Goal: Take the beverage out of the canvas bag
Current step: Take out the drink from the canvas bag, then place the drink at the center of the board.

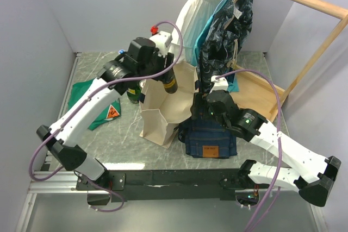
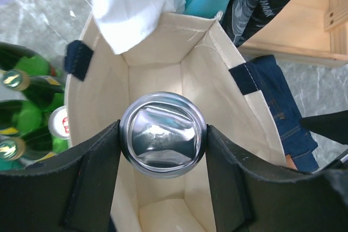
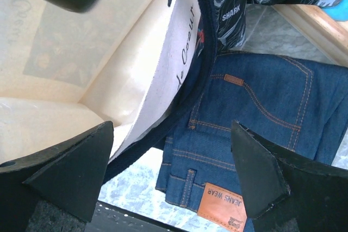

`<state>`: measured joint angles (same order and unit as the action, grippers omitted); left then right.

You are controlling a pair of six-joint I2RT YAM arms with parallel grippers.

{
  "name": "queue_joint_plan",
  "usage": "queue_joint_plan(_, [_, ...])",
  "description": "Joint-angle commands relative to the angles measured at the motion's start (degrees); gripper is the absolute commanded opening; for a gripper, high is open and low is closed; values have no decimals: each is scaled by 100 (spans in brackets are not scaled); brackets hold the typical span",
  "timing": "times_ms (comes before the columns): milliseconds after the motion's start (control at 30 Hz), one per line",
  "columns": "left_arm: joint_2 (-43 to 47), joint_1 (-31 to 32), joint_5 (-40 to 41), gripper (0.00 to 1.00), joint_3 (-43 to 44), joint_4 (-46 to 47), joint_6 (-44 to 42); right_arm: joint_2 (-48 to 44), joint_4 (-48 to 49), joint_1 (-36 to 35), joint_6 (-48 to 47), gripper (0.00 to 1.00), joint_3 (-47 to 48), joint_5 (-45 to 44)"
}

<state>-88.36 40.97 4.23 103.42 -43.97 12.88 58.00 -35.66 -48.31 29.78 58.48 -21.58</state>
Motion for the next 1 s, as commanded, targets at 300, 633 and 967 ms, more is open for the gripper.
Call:
queue_joint_plan(300, [1294,34,647,1,206,845,241,-166,33,50,107,93,-38,-4])
queue_joint_plan(633, [2366,34,1878,1,-489,1171,241,-148,77,50,116,93,-56,58])
queue_joint_plan(967, [2604,-45,3030,1,-1051,1057,127,36,59,50,81,93,93,146])
